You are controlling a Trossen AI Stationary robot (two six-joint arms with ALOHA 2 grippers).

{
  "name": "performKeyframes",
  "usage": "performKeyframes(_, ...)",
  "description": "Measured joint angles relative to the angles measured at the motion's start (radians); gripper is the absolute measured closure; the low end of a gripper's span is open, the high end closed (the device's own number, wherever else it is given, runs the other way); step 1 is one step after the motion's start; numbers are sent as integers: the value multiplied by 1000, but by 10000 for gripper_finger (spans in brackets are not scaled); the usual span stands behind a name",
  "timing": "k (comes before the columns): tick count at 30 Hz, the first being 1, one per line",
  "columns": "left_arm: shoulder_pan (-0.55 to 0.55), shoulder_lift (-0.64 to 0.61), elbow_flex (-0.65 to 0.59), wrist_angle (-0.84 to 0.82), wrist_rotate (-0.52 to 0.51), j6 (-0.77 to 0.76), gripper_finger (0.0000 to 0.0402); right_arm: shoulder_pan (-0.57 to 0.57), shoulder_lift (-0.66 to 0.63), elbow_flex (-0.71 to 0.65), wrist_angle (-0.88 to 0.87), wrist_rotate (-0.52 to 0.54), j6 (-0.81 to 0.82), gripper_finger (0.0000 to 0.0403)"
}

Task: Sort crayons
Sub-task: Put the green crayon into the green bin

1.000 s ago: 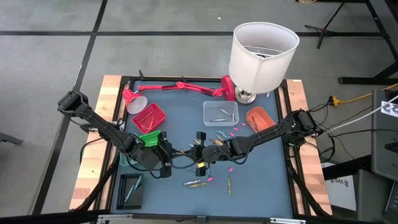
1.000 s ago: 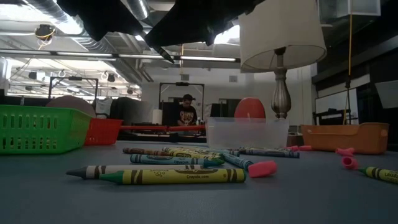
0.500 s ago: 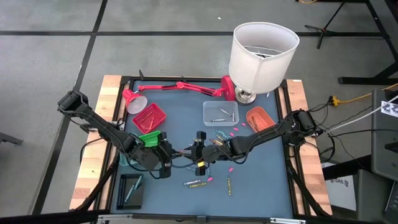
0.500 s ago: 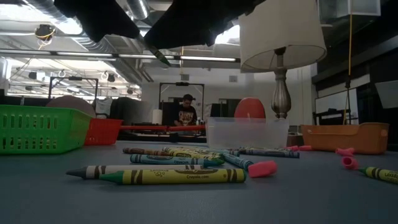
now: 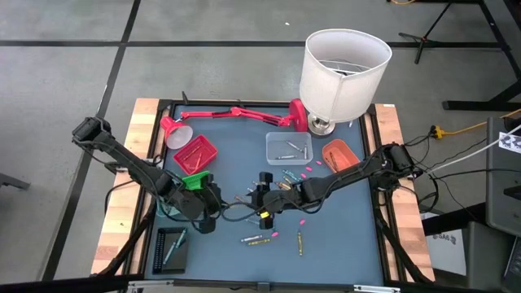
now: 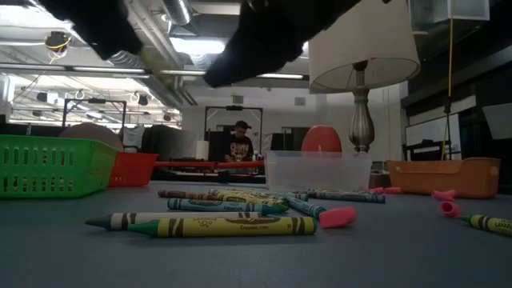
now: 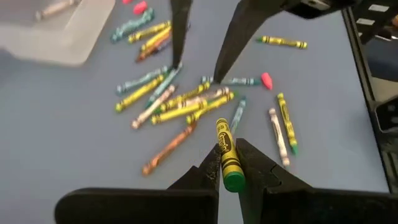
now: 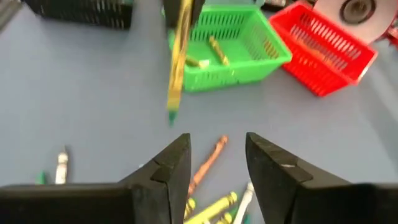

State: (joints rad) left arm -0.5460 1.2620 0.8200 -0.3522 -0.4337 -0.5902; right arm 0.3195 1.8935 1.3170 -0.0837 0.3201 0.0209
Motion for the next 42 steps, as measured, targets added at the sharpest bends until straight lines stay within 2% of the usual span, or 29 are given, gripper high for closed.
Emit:
performKeyframes(12, 0, -189, 0, -323, 242, -266, 386, 0, 0, 0, -102, 1, 0, 251)
performKeyframes(21, 0, -216, 0, -590, 336, -471, 386, 1, 0, -2, -100, 1, 0, 251)
performKeyframes(29, 0, -216, 0, -679, 336, -589, 386, 1, 0, -2, -100, 1, 0, 251)
performKeyframes(42, 0, -216, 0, -679, 220, -639, 386, 1, 0, -2, -100, 1, 1, 251)
